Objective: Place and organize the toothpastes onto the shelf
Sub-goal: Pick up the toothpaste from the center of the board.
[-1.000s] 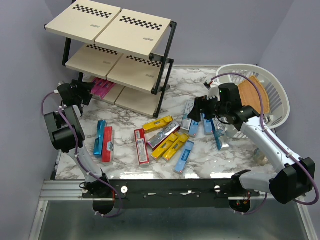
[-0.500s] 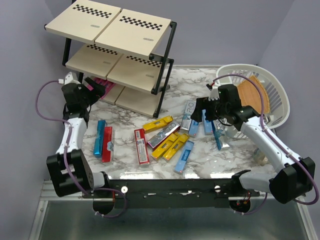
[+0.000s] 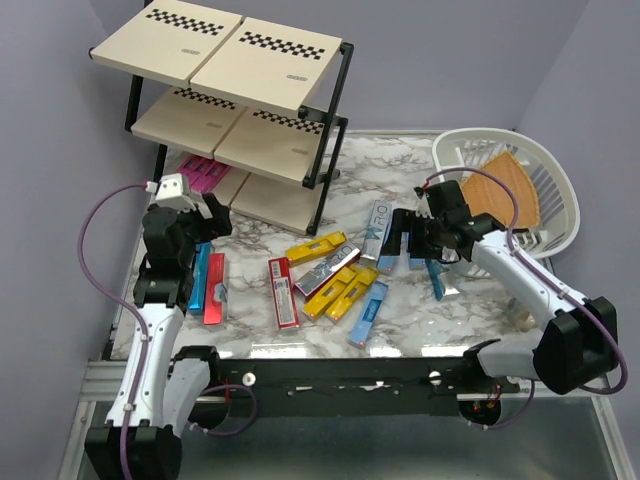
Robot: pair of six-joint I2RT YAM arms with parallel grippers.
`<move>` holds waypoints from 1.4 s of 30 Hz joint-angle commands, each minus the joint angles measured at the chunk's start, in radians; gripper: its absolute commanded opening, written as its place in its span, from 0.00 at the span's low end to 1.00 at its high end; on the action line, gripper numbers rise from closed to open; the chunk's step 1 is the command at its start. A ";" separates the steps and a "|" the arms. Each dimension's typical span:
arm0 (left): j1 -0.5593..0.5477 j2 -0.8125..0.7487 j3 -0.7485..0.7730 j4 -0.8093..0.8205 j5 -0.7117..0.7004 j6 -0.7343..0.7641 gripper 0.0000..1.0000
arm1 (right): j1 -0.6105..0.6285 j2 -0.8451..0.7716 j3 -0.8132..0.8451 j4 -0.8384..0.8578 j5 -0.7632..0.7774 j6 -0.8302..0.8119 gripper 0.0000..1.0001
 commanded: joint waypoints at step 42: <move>-0.545 -0.274 -0.158 0.016 -0.121 0.138 0.99 | 0.329 0.255 -0.103 -0.069 0.401 0.779 0.65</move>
